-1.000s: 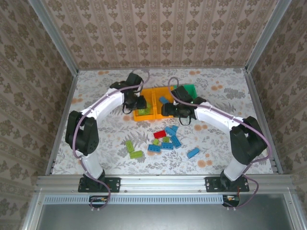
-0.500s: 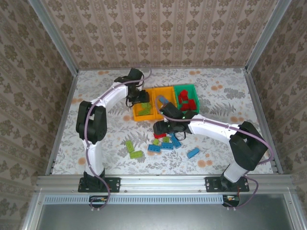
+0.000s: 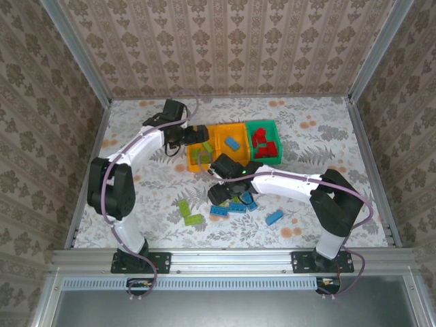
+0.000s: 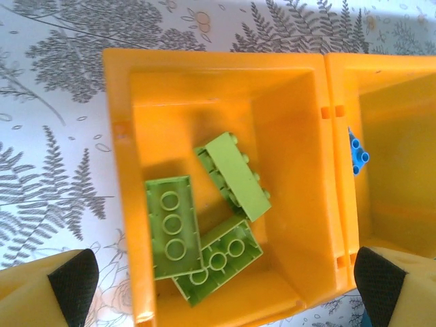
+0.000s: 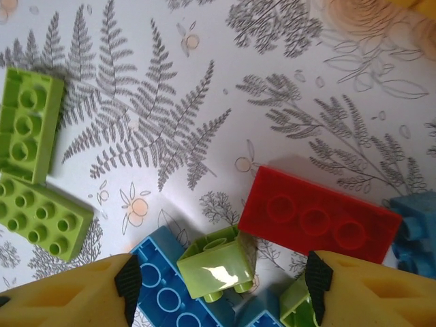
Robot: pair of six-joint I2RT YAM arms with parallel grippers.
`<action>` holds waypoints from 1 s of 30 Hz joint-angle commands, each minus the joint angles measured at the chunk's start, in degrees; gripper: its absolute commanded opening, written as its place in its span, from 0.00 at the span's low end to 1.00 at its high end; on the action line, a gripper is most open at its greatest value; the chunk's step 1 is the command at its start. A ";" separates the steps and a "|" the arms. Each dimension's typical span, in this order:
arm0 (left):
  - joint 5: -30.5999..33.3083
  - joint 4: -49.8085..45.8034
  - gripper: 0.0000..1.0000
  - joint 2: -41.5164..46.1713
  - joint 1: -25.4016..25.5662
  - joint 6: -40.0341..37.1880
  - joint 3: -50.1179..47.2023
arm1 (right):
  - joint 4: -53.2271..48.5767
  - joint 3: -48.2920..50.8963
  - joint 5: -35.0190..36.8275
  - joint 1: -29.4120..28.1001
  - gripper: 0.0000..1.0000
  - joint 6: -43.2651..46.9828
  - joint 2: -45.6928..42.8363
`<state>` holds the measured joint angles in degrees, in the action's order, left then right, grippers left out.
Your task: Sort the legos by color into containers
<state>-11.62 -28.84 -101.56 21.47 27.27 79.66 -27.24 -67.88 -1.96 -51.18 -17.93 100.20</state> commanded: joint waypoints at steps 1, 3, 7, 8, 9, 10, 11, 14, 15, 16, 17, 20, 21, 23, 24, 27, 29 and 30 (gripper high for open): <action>-1.12 2.95 1.00 2.98 -1.03 1.65 -2.54 | -3.24 -2.08 -0.50 -1.24 0.65 2.29 1.74; -1.36 3.18 1.00 3.53 -1.22 1.81 -3.57 | -3.24 -1.92 -0.44 -1.61 0.63 2.41 2.14; -1.63 3.31 1.00 3.82 -1.56 2.08 -4.80 | -3.25 -1.40 0.37 -1.80 0.62 2.64 2.81; -1.78 3.51 1.00 3.82 -1.56 2.22 -5.10 | -3.25 -1.24 0.58 -1.79 0.62 2.78 2.93; -1.83 3.68 1.00 3.98 -1.52 2.36 -5.38 | -3.25 -1.12 0.75 -1.82 0.62 2.89 3.05; -1.83 3.82 1.00 4.08 -1.64 2.46 -5.68 | -3.24 -1.04 0.93 -1.85 0.62 2.90 3.11; -1.83 3.97 1.00 4.20 -1.66 2.59 -5.98 | -3.24 -1.03 1.27 -1.83 0.62 2.93 3.24; -1.84 4.32 1.00 4.85 -1.78 2.84 -6.69 | -4.74 -1.37 1.91 -1.82 0.61 2.95 4.14; -1.83 4.36 1.00 4.96 -1.84 2.80 -6.90 | -4.90 -1.60 2.03 -1.85 0.61 2.78 4.52; -1.87 4.40 1.00 5.14 -1.80 2.82 -7.12 | -5.01 -1.64 2.04 -1.90 0.60 2.73 4.89; -1.84 4.32 1.00 5.40 -1.79 2.80 -7.31 | -5.20 -1.89 1.97 -1.91 0.59 2.73 5.31; -1.76 4.23 1.00 5.91 -1.96 2.79 -7.95 | -5.53 -2.26 2.00 -2.19 0.59 2.77 6.27; -1.74 4.31 1.00 5.97 -2.05 2.88 -8.32 | -5.54 -2.42 2.12 -2.20 0.59 2.72 6.50; -1.70 4.47 1.00 6.26 -2.22 3.01 -8.79 | -5.45 -2.57 2.63 -2.19 0.57 2.36 6.75; -1.65 4.56 1.00 6.35 -2.30 3.18 -8.92 | -5.37 -2.69 2.90 -2.18 0.56 2.20 6.89; -1.86 4.66 1.00 6.43 -2.33 3.23 -9.26 | -4.85 -3.05 3.01 -2.17 0.53 1.83 7.09; -1.81 4.59 1.00 6.39 -2.40 3.28 -9.26 | -4.58 -3.26 3.04 -2.17 0.51 1.54 7.35; -1.83 4.61 1.00 6.46 -2.40 3.21 -9.33 | -4.43 -3.40 3.10 -2.17 0.50 1.50 7.45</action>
<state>-12.69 -24.60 -96.60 19.44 29.80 70.89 -30.44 -69.82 -0.40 -53.04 -16.32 106.59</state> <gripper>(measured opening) 0.993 0.505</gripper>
